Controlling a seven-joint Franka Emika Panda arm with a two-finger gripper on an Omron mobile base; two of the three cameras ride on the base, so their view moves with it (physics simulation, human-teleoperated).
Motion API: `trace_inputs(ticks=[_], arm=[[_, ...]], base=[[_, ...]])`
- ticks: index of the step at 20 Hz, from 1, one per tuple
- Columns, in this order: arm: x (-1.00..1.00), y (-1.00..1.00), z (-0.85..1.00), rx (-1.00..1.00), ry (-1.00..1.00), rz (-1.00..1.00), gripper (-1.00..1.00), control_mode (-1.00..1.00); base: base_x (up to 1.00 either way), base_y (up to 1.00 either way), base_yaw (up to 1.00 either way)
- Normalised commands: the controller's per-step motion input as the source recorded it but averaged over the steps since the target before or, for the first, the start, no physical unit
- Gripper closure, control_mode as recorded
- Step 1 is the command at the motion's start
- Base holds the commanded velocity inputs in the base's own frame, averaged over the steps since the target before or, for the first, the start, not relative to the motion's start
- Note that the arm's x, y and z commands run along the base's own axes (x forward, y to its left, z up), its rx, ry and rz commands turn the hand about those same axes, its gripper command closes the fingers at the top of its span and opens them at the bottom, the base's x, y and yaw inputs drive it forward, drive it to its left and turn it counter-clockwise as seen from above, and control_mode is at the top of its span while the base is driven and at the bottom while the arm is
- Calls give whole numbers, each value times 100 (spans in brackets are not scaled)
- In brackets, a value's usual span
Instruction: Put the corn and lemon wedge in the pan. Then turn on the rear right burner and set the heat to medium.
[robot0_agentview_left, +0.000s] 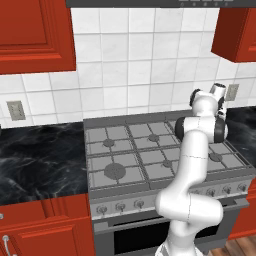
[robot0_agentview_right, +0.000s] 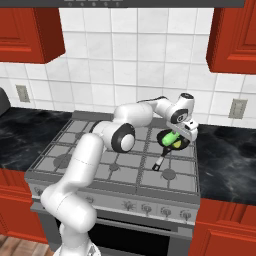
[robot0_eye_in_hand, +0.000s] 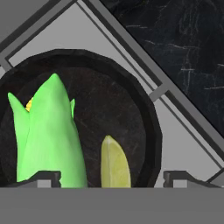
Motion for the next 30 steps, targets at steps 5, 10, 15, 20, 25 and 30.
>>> trace_inputs(ticks=[5,10,15,20,25,30], arm=[[-14,1,8,0,-2,0,-100,-100],[-62,12,27,0,-7,0,-100,-100],[-66,27,33,0,-12,0,-100,-100],[-58,34,27,0,-12,0,-100,-100],[-59,31,29,0,-6,0,-100,-100],[-63,26,7,0,0,0,-100,-100]], base=[[0,0,0],[0,0,0],[0,0,0],[0,0,0],[0,0,0],[0,0,0]])
